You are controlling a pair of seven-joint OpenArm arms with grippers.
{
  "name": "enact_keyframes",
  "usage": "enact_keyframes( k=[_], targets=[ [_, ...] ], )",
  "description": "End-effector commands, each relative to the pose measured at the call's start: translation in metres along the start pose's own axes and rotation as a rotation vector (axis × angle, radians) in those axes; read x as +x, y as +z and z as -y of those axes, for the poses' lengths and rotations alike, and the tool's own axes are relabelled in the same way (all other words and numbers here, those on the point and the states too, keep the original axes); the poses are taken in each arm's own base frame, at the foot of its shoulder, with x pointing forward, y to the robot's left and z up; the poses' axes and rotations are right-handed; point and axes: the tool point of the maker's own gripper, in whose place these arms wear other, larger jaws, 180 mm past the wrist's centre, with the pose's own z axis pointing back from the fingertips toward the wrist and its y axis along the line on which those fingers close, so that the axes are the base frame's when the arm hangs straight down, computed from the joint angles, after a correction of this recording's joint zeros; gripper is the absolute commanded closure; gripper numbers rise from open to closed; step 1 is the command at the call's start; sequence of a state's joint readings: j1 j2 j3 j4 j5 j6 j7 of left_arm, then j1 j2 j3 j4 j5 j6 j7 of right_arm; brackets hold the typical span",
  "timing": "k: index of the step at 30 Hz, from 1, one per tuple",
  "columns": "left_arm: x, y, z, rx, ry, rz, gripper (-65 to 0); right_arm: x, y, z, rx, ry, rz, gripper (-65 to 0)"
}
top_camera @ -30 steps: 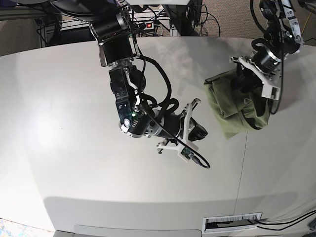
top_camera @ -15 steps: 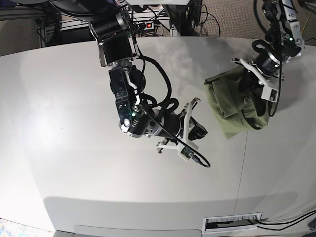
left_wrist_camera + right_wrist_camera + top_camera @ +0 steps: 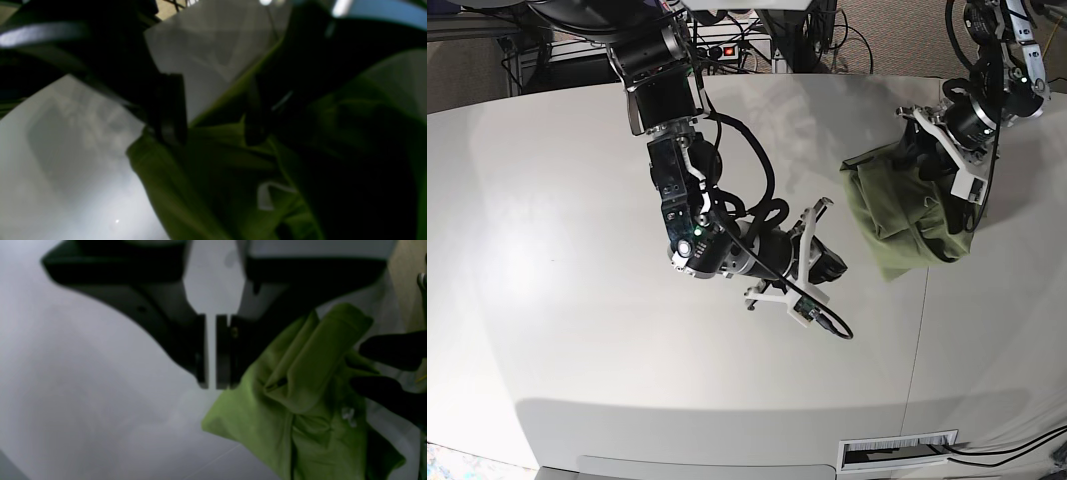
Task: Fold the T-shirt properly
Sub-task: 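Press and adjust the folded bundle with the left gripper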
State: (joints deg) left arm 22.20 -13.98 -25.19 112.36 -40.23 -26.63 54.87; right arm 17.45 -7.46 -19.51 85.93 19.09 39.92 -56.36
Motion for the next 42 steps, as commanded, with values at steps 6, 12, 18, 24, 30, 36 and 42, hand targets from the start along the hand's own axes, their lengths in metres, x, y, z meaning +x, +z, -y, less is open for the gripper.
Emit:
enact_keyframes(
  k=[6,12,18,24,30,36,42],
  targets=[
    [0.003,0.004,-0.014,0.084,-0.016,-0.011,-30.2,0.024,0.004,0.002,-0.001,0.020,0.068,-4.2],
    [0.001,0.005,-0.025,0.143,-0.026,-0.019,-30.1,0.024,0.004,0.002,0.000,0.020,0.068,-4.2],
    [0.013,0.005,-0.022,0.126,0.001,0.049,-30.1,0.024,0.004,0.002,0.000,0.020,0.068,-4.2],
    [0.028,0.005,-0.026,0.156,0.033,0.143,-30.0,0.024,0.004,0.001,0.000,0.020,0.070,-4.2],
    [0.028,0.000,-0.024,0.158,0.057,0.171,-23.6,0.024,0.004,0.001,0.001,0.019,0.071,-4.2],
    [0.024,-0.001,-0.027,0.185,0.044,0.158,0.0,0.024,0.004,0.001,0.001,0.020,0.070,-4.2],
    [0.021,0.004,-0.040,0.244,-0.025,0.118,0.0,0.024,0.004,0.002,0.000,0.020,0.069,-4.2]
  ],
)
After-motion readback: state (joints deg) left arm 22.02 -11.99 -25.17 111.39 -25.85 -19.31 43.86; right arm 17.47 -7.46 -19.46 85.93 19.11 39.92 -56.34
